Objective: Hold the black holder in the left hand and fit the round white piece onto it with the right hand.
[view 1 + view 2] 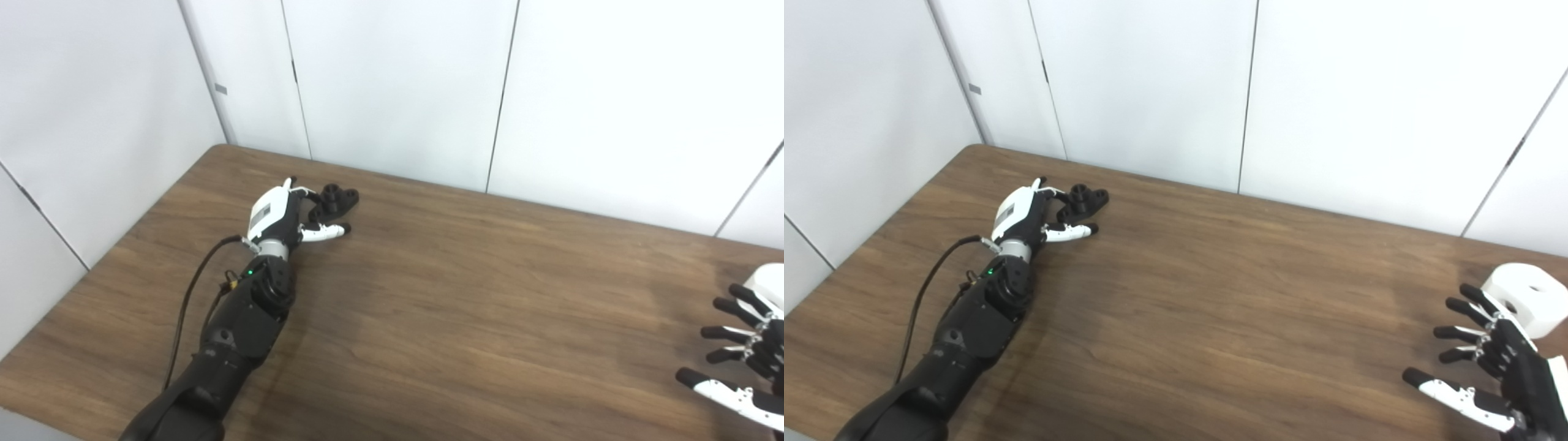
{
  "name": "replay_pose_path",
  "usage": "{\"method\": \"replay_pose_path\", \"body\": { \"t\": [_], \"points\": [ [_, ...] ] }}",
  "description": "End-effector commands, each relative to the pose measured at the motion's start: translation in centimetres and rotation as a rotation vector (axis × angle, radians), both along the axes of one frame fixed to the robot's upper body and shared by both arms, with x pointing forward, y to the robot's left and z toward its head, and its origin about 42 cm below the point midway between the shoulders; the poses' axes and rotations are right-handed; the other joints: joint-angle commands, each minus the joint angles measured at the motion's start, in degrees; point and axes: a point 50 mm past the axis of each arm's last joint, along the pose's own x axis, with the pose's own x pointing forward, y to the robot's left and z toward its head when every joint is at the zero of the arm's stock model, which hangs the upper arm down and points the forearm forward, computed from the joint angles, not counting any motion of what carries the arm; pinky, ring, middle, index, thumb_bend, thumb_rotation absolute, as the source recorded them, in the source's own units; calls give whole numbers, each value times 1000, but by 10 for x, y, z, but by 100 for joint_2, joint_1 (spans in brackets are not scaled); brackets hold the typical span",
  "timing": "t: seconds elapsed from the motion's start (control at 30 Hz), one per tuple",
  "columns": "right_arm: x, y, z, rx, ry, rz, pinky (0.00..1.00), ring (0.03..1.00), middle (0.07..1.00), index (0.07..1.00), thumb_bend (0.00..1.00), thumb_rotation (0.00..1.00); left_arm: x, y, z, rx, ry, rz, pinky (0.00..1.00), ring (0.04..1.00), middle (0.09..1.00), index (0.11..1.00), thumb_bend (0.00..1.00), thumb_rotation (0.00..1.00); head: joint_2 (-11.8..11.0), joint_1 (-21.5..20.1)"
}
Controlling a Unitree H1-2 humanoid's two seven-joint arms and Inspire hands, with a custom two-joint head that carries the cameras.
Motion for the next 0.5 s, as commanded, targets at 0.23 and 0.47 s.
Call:
{"method": "replay_pose_path", "body": {
  "t": [0.23,0.47],
  "points": [
    [0,-4,18,-20,-66,8,471,635,789,837,711,136,11,-5,-1,11,-30,26,1000,1000,1000,674,934,241,44,-9],
    [-2,-4,17,-20,-63,10,467,630,792,842,680,105,12,-4,-6,26,-30,34,1000,1000,1000,682,929,245,66,-27]
  ]
}}
